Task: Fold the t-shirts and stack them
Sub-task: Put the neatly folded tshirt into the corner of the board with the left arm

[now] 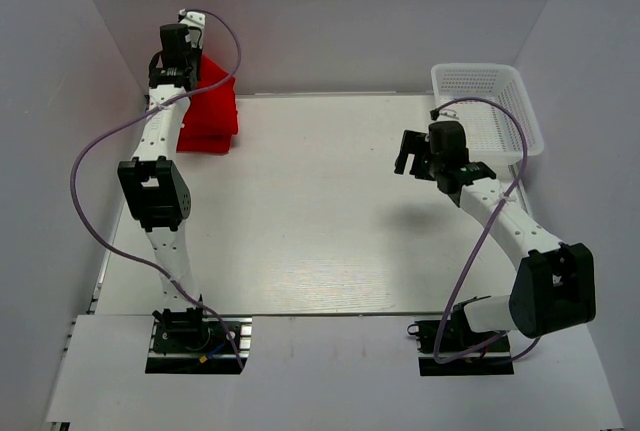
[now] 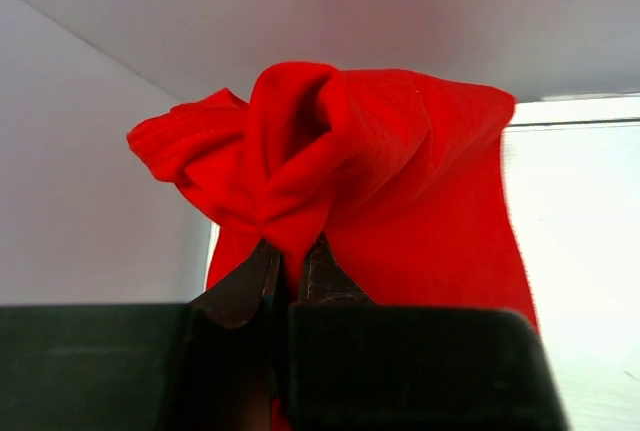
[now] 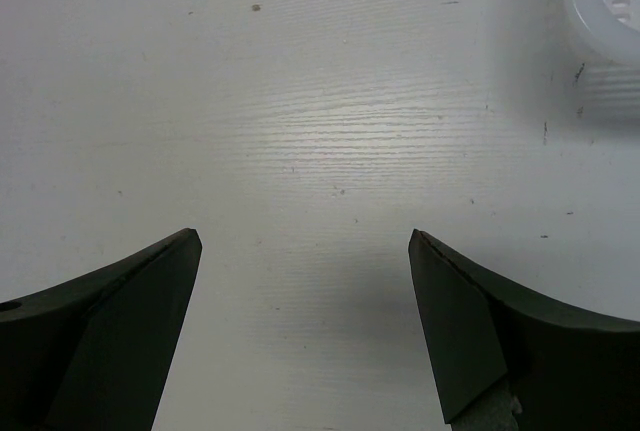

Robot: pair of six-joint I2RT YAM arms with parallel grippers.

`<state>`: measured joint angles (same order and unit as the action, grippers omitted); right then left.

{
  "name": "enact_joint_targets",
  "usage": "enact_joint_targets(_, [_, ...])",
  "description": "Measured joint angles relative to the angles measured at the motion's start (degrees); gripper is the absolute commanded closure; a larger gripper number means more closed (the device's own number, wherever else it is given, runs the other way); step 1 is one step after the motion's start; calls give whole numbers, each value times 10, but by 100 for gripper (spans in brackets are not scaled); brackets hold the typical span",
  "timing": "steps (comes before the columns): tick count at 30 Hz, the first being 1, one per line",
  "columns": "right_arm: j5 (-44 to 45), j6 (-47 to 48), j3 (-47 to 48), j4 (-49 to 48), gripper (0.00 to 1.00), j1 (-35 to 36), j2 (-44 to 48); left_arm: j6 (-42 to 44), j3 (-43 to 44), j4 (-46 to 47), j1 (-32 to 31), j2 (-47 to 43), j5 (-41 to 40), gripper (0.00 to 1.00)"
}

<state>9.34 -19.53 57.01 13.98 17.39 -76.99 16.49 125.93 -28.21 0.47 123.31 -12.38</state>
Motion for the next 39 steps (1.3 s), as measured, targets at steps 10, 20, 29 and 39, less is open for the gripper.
enact_joint_targets(10, [11, 2, 33, 0, 10, 0, -47, 23, 1, 35, 31, 83, -47, 100])
enact_joint_targets(20, [14, 2, 49, 10, 10, 0, -77, 24, 7, 61, 51, 124, -135, 0])
enact_joint_targets(29, [14, 2, 75, 31, 10, 3, -91, -1, 19, 89, 52, 123, -218, 0])
enact_joint_targets(39, [4, 4, 37, 36, 10, 3, 0, -122, -37, -32, 37, 4, -64, 0])
